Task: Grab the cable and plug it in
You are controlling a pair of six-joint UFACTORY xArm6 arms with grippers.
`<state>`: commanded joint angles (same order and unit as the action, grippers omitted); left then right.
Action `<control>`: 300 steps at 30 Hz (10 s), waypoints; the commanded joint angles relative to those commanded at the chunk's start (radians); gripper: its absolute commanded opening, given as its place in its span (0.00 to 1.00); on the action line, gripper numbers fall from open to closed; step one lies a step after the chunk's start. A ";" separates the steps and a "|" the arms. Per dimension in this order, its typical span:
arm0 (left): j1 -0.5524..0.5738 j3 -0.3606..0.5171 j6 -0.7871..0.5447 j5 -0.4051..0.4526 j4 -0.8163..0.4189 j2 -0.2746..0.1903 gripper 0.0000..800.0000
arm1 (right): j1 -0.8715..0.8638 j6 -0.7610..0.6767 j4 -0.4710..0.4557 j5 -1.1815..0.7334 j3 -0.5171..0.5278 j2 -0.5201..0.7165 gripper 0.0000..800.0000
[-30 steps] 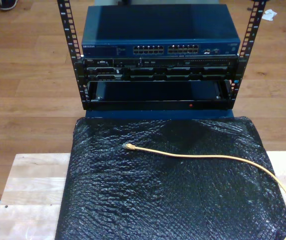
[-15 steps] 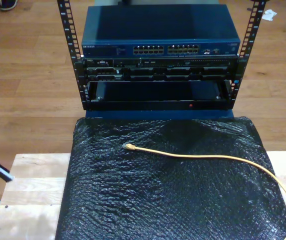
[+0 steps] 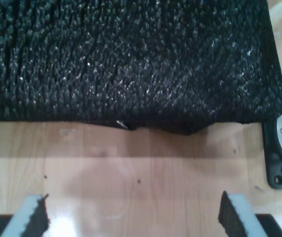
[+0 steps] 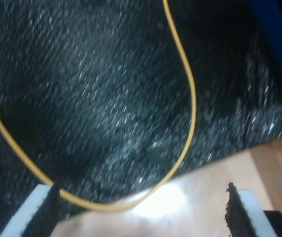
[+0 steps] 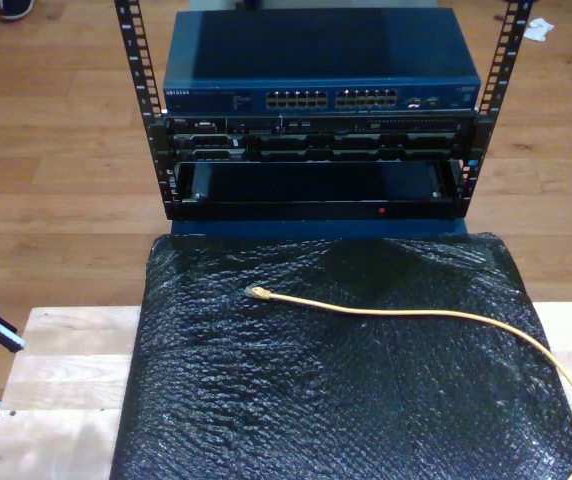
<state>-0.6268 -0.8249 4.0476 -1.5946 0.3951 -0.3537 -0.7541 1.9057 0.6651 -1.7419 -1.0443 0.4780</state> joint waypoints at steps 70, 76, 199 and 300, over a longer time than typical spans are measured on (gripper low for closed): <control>0.077 0.058 0.158 0.041 0.204 0.005 1.00 | 0.723 -0.279 0.046 0.512 0.043 -0.189 0.99; 0.078 0.058 0.157 0.086 0.203 0.014 1.00 | 0.819 -0.327 -0.003 0.568 0.031 -0.241 0.99; 0.069 0.066 0.158 0.173 0.147 0.072 1.00 | 1.366 -1.386 -0.829 0.730 -0.459 -1.005 0.46; 0.358 -0.025 0.298 0.049 0.353 0.071 1.00 | 0.973 -0.683 -0.299 0.376 -0.114 -0.279 0.01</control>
<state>-0.2693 -0.8495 4.3453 -1.5455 0.7480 -0.2831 0.2186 1.2229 0.3659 -1.3660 -1.1579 0.1987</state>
